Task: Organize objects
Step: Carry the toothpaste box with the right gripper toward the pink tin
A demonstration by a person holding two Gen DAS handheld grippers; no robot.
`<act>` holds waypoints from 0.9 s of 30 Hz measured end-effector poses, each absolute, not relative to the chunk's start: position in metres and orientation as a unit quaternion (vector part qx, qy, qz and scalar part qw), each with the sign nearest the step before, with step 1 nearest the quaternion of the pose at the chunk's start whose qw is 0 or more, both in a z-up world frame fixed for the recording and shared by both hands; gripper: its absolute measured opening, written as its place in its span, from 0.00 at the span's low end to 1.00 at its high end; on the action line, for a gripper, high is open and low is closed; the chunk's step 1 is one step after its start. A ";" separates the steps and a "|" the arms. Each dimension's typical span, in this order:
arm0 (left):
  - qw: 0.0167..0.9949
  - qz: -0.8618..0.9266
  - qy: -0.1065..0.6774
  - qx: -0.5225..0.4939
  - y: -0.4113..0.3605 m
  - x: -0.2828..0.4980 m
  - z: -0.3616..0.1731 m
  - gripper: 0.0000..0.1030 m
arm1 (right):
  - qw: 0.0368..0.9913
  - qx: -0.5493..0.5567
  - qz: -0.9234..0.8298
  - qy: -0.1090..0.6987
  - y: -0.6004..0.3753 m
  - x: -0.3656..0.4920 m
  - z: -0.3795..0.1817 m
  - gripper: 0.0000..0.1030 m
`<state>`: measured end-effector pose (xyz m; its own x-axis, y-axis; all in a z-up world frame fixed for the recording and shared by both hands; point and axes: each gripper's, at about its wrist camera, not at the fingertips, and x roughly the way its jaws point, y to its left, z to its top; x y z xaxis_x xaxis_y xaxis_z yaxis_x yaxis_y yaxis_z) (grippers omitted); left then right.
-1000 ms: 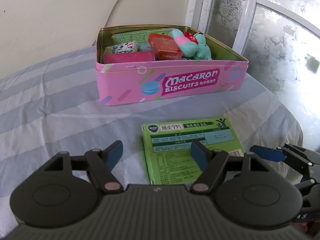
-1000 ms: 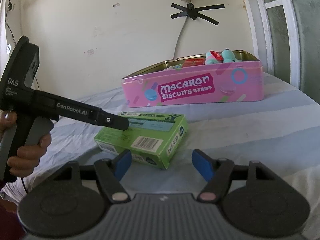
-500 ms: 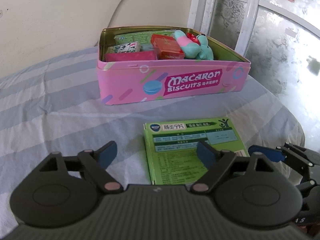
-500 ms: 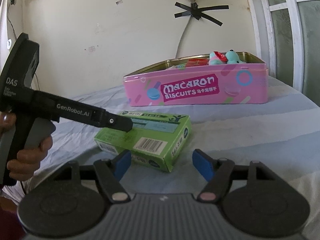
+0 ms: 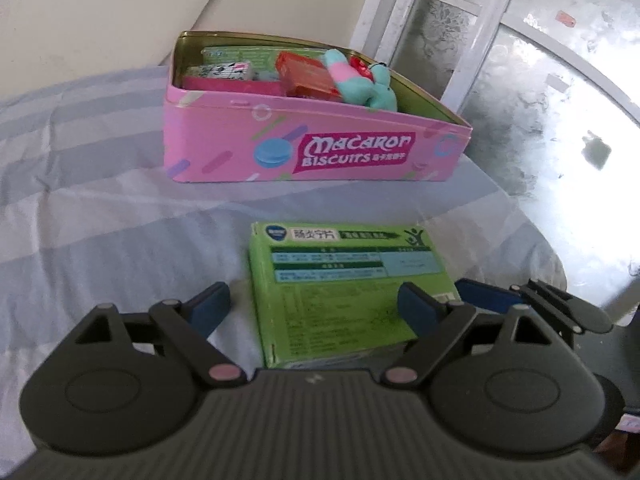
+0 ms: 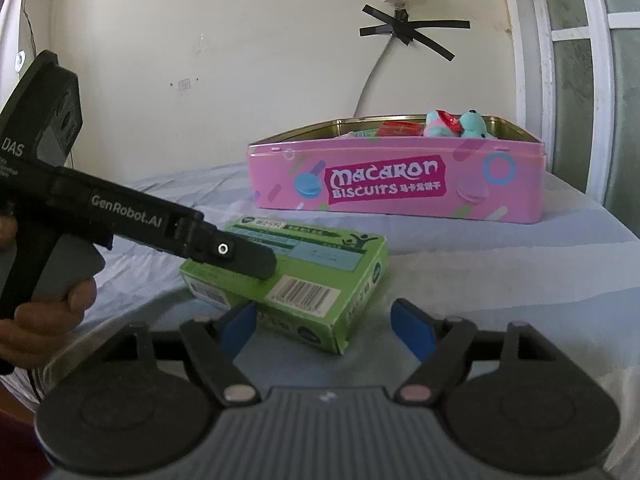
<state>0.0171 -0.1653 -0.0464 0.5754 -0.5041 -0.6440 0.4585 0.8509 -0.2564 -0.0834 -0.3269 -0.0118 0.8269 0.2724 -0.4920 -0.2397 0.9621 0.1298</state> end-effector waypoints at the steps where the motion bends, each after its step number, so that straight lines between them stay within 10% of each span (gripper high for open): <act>1: 0.885 -0.276 0.374 -0.036 -0.165 0.018 -0.046 0.89 | 0.955 0.029 0.135 0.261 -0.327 -0.083 -0.012 0.75; 11: 0.875 -0.300 0.378 -0.047 -0.171 0.021 -0.047 0.72 | 0.953 0.014 0.146 0.264 -0.330 -0.073 -0.017 0.78; 27: 0.858 -0.346 0.377 -0.033 -0.187 0.015 -0.050 0.73 | 0.958 -0.026 0.113 0.264 -0.338 -0.088 -0.021 0.85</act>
